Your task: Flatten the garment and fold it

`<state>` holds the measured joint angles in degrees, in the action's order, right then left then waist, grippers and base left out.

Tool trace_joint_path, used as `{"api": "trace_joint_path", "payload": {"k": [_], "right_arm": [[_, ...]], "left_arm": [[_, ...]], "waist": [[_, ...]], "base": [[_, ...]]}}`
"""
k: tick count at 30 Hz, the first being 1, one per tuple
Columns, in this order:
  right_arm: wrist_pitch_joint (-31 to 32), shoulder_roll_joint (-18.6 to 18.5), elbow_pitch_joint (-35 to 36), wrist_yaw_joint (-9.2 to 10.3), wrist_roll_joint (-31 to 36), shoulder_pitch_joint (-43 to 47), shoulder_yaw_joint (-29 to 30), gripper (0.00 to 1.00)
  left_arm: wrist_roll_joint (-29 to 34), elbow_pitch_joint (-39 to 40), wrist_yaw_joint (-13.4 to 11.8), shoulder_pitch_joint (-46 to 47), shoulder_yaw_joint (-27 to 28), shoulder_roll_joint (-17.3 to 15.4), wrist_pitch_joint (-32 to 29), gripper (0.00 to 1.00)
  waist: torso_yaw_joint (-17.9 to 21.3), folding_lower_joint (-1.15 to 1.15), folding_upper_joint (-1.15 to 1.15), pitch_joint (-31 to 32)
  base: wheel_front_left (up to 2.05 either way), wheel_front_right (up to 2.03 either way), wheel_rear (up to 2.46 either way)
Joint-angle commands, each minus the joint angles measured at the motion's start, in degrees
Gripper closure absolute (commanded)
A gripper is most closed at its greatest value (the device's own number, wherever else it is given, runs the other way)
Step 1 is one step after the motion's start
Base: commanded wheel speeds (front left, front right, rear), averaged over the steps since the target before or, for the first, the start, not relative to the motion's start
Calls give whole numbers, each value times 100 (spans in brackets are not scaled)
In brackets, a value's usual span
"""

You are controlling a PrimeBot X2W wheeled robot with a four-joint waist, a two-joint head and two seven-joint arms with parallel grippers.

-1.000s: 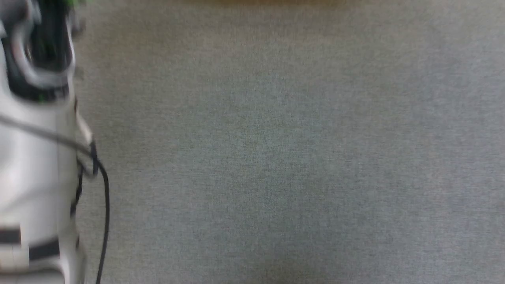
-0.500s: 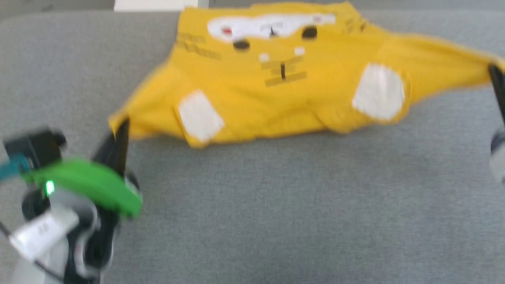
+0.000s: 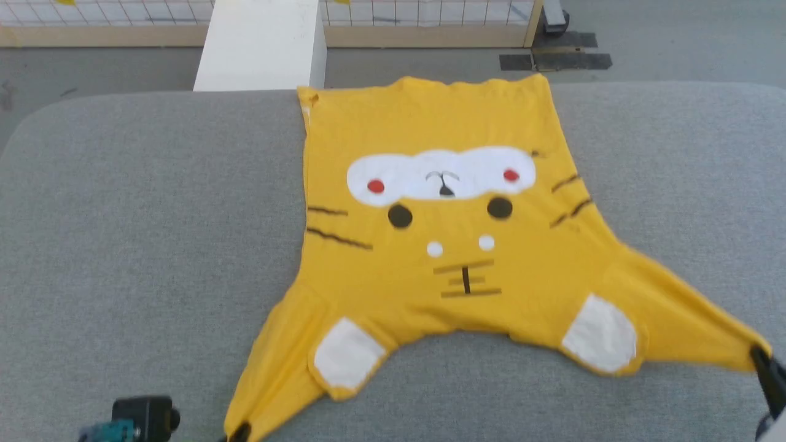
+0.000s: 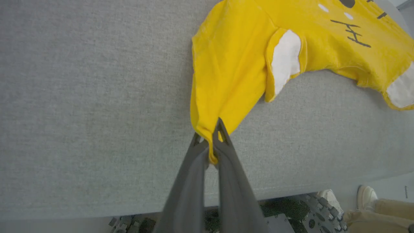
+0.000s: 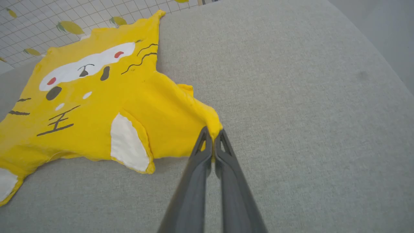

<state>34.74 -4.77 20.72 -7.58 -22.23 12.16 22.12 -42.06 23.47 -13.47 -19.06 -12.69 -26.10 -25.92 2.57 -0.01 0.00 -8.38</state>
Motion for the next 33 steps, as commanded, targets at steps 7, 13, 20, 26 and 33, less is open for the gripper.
{"api": "trace_joint_path", "payload": {"k": [7, 13, 20, 26, 33], "right_arm": [[519, 173, 19, 9, -282, 936, 293, 100], [836, 187, 101, 9, -531, 1454, 549, 100], [360, 188, -175, 9, -212, 1366, 157, 100], [-181, 116, -975, 9, 398, 881, -455, 100], [-673, -44, -2309, 9, 896, 349, -871, 100]], "left_arm": [[-257, 212, -155, -756, 210, -267, -242, 100], [-474, 432, -268, -1259, 540, -242, -94, 100], [-502, 658, -89, -1051, 547, -97, 212, 100], [-304, 708, 48, -518, 299, -57, 263, 100], [-165, 686, 85, -189, 50, 62, 284, 100]], "waist": [[-19, 1, 0, 128], [-40, 1, 0, 184], [-96, 1, 0, 224], [-123, 1, 0, 179], [-156, 1, 0, 122]], "base": [[0, 0, 0], [0, 0, 0], [0, 0, 0], [0, 0, 0], [0, 0, 0]]}}
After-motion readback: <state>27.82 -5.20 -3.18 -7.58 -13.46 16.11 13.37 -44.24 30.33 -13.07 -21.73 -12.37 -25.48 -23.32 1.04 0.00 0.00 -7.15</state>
